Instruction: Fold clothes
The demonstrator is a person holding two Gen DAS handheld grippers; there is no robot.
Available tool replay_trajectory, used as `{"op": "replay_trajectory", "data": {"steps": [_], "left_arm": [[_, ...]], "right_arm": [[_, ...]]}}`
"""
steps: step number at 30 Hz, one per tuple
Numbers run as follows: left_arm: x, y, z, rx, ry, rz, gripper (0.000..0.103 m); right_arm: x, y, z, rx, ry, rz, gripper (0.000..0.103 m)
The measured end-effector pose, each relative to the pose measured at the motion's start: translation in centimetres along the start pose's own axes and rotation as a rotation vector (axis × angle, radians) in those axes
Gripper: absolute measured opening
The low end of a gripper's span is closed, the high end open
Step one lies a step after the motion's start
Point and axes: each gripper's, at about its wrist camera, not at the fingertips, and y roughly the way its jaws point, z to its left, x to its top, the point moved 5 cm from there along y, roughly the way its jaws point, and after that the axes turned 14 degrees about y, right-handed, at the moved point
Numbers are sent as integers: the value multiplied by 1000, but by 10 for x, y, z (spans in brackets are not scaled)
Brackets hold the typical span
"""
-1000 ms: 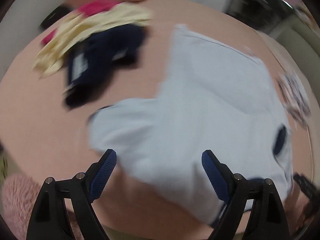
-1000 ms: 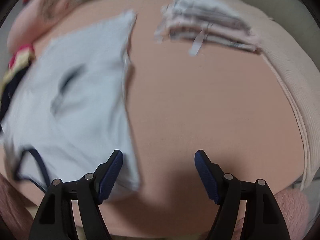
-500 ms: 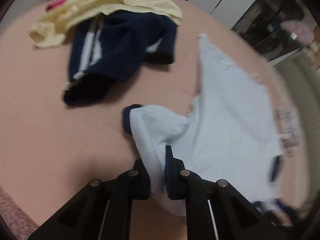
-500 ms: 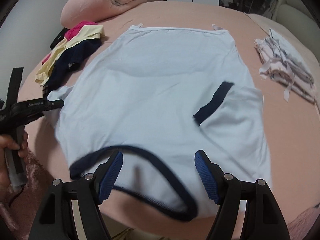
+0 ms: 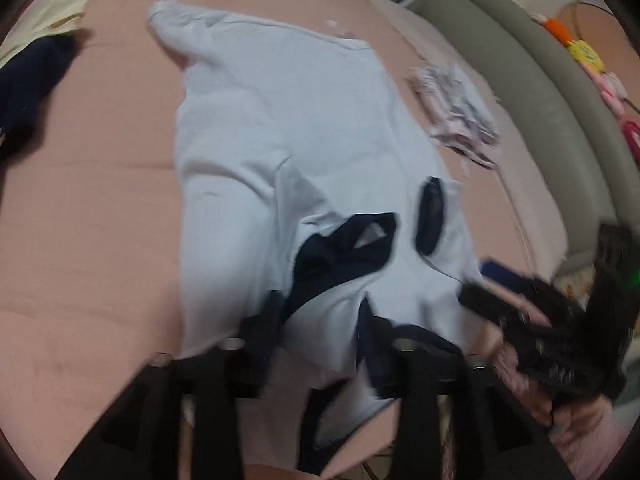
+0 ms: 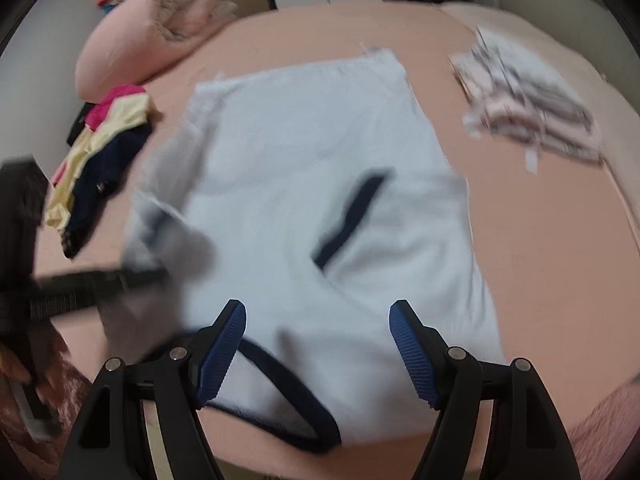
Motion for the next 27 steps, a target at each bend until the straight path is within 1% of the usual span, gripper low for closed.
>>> {"op": "replay_trajectory", "data": {"steps": [1,3,4,5,6,7,8,10,12,14,15,16,18,19,20,21,22,23,24,25,26,27], "left_arm": [[0,-12,-1,11,5,-28,63],[1,-36,0,38,11,-78,64],[2,-46,6,70,5,-93,64],[2,-55,14,115,4,-105,64],[3,-61,22,167,8,-116,64],[4,-66,31,219,13,-126,63],[5,-68,38,254,19,-126,63],[8,-58,47,267,34,-91,63],[8,-42,42,246,81,-46,63],[4,-25,28,207,152,-1,63],[1,-15,20,216,195,32,63],[-3,-7,17,238,221,67,63],[-15,2,25,320,221,145,63],[-18,2,28,314,197,150,63],[-18,-7,29,233,135,100,63],[-17,-19,31,165,78,40,63],[-13,-33,34,145,39,-28,63],[-9,-41,39,183,26,-60,63],[-6,-45,44,246,32,-63,63],[-4,-45,49,292,40,-57,63],[-3,-39,52,303,49,-33,63],[-3,-29,54,303,59,2,63]], "right_arm": [[8,-3,8,18,-16,-18,74],[18,-3,31,57,-58,-36,74],[23,-3,43,76,-79,-45,74],[28,-4,55,96,-100,-53,74],[27,2,69,113,-131,-44,74],[22,12,82,112,-176,-12,74],[17,22,96,111,-221,20,74],[0,45,107,23,-320,92,74],[-6,48,101,-37,-321,69,74],[-3,34,85,-17,-236,20,74],[-3,28,77,-8,-199,6,74],[-5,25,70,-3,-184,14,74],[-16,31,70,17,-236,92,74],[-23,36,74,24,-285,122,74],[-31,41,79,30,-334,153,74],[-33,47,81,-6,-367,143,74],[-35,53,84,-41,-401,134,74],[-30,56,82,-86,-394,117,74],[-23,58,78,-97,-343,104,74],[-16,59,75,-108,-293,92,74],[-9,58,71,-97,-241,75,74],[-4,57,68,-125,-233,42,74]]}}
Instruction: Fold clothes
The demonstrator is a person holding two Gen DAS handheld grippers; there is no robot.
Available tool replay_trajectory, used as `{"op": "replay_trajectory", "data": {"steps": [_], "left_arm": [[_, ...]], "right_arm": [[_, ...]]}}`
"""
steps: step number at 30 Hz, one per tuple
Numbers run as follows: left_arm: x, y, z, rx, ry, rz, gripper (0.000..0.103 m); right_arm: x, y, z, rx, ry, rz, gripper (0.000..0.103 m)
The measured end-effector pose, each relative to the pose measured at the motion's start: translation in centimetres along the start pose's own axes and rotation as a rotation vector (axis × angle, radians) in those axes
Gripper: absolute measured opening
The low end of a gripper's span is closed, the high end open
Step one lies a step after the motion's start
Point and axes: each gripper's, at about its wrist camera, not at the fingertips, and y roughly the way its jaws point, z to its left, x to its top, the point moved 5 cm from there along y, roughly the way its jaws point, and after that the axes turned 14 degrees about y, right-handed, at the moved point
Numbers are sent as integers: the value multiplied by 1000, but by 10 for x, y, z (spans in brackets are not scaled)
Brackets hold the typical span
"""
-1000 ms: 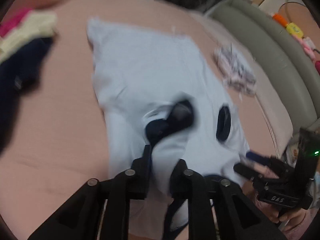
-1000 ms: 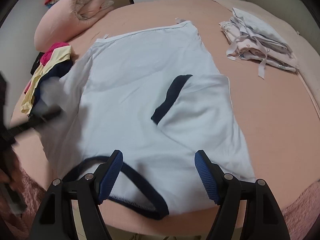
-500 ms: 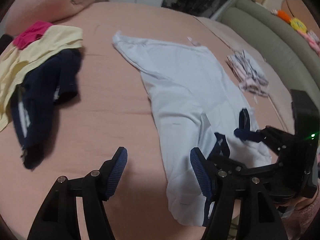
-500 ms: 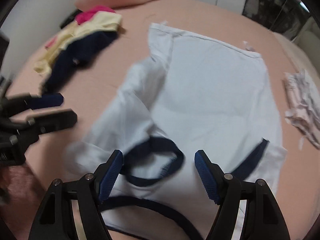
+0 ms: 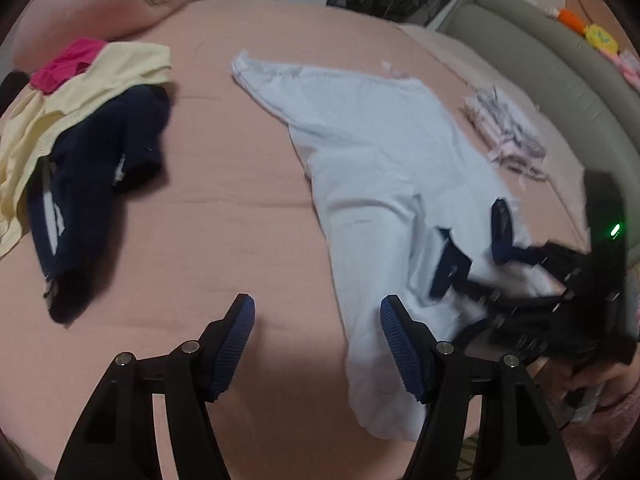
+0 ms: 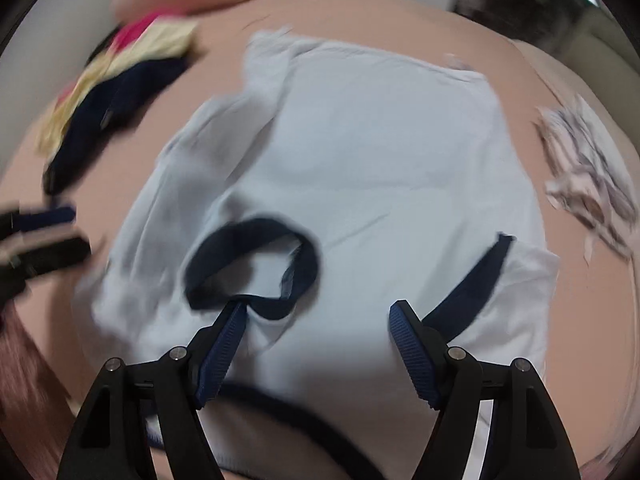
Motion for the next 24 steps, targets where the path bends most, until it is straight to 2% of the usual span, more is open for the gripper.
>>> {"op": "replay_trajectory", "data": {"steps": [2,4,7,9,11,13,14,15,17,20,24], "left_arm": [[-8,14,-11,10,75,76,63],[-18,15,-24,5,169,117,63],[-25,4,-28,2,209,122,63],[-12,-10,-22,-28,160,44,63],[8,-17,-21,-54,138,-36,63],[28,-2,-28,-61,168,-41,63],[34,8,-33,-60,185,-29,63],[36,20,-35,-51,199,-3,63],[32,36,-34,16,228,54,64],[14,37,-15,145,252,85,66],[0,12,25,270,191,89,66]], "right_arm": [[9,1,-8,-79,2,-62,74],[13,2,-25,-159,31,-79,74],[8,-15,-45,-65,153,-67,74],[-1,-24,-42,-33,124,-49,74],[-8,-33,-22,74,66,-27,74],[-12,-37,3,198,23,10,74],[-13,-35,12,220,5,19,74],[-13,-30,16,184,-8,23,74],[-14,-18,23,112,-34,30,74],[-10,-7,11,57,-27,38,74],[-1,-3,-4,-12,-39,8,74]]}}
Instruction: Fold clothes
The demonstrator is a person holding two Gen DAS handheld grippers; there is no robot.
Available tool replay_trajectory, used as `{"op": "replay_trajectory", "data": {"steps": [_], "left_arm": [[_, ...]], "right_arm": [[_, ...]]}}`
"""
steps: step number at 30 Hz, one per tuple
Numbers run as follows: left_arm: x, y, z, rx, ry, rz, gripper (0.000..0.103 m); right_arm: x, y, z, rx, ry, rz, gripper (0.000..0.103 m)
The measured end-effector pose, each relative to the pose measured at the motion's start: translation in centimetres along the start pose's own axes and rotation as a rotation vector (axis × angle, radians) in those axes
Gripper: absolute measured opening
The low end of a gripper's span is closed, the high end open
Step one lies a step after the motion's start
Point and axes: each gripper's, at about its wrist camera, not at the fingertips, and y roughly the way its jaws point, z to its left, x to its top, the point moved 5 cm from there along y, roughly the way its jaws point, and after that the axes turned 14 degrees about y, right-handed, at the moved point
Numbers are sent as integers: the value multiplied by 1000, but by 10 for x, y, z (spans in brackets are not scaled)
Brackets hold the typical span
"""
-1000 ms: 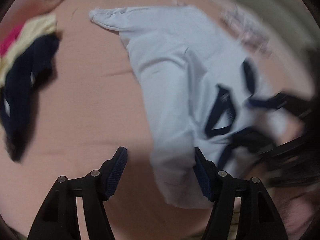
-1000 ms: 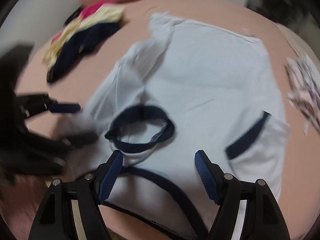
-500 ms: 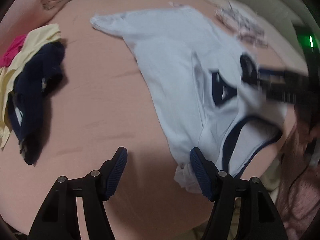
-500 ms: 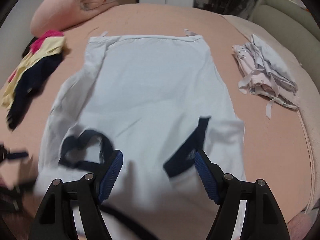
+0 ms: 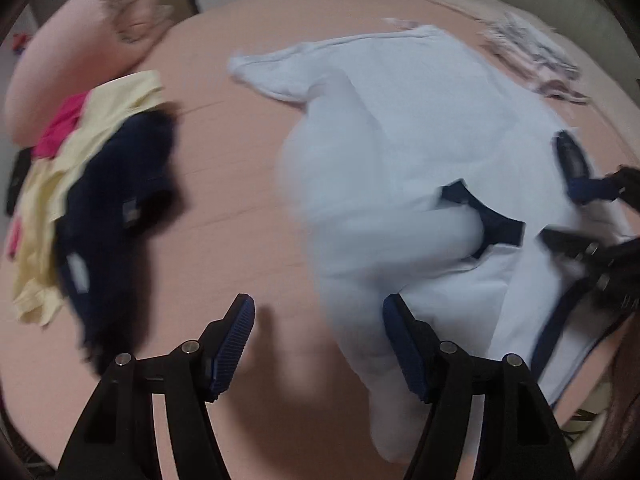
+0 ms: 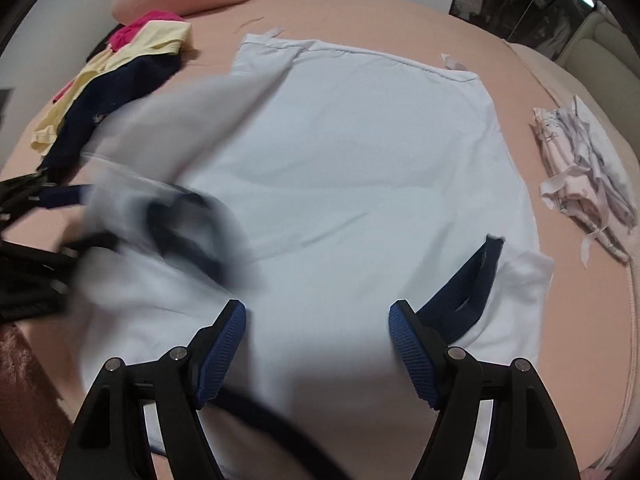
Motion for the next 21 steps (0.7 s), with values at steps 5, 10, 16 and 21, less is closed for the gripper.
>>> {"op": "replay_trajectory", "data": {"steps": [5,10,16,21], "left_arm": [[-7,-22,27,-109,-103,-59,65],[8,6,21,-153,-78,-22,65],[17,33,37,-273,-179,-22,67],[15,8,33,-259,-113,-65,67]], "right_arm": [[13,-18,11,44,33,-50,74],[16,-37,73,210,-60,-101,74],[15,7,101,173,-87,-19,73],[15,20,76,98,-51,-1,72]]}}
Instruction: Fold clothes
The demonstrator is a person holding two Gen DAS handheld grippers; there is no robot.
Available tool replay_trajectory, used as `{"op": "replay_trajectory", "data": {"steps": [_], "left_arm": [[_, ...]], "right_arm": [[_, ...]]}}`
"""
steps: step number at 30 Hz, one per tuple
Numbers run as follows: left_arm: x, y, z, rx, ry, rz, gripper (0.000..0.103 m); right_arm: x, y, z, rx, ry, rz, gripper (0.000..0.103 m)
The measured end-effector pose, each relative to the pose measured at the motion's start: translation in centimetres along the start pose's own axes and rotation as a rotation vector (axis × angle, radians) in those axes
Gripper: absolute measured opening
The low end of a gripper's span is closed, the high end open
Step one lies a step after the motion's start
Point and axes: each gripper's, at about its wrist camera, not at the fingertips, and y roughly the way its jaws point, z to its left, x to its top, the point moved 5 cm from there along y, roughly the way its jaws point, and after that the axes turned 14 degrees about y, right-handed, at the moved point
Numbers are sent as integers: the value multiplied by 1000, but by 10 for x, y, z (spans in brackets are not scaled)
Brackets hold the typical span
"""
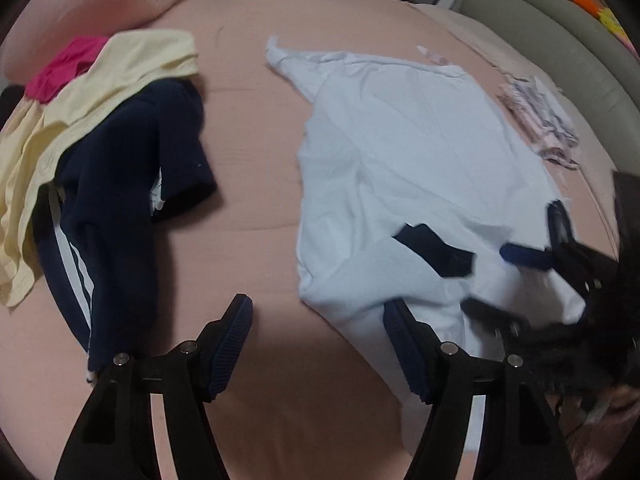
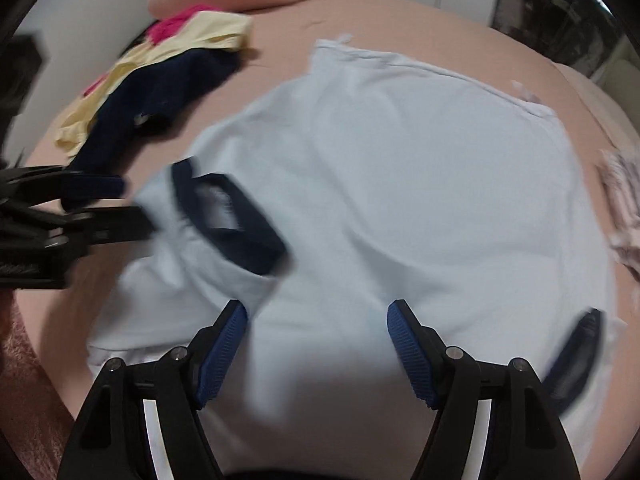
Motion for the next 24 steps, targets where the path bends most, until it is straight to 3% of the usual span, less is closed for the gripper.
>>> {"op": "replay_trajectory", "data": {"steps": [1,4,7,9,11,16,17,19,21,24], "left_arm": [[-2,-2,-11,-14,42,3,67],[-11,3,-42,43,198,51,67],[-28,17,-64,61,273,98,67],[-32,19,-70,69,294,88,67],[-25,10,-64,47,269,87,66],[12,-13,-35,53,147,-60,66],[17,-10,-31,47,137,-60,66],[18,13,-31,28,168,24,66],[21,34,-30,49,208,74,68],[35,36,-7,101,82,24,68]], "right_arm": [[1,-3,-5,-28,8,-6,72],[7,-14,-11,52,64,-38,72],[9,-23,-2,197,128,-41,72],[3,-2,10,88,61,30,72],[-3,17,16,1,4,79,73],[3,-14,5,66,119,-22,73],[1,-15,8,52,79,-28,73],[-4,-6,10,0,26,-12,73],[-10,6,10,9,35,31,73],[-16,4,6,10,21,14,74]]}}
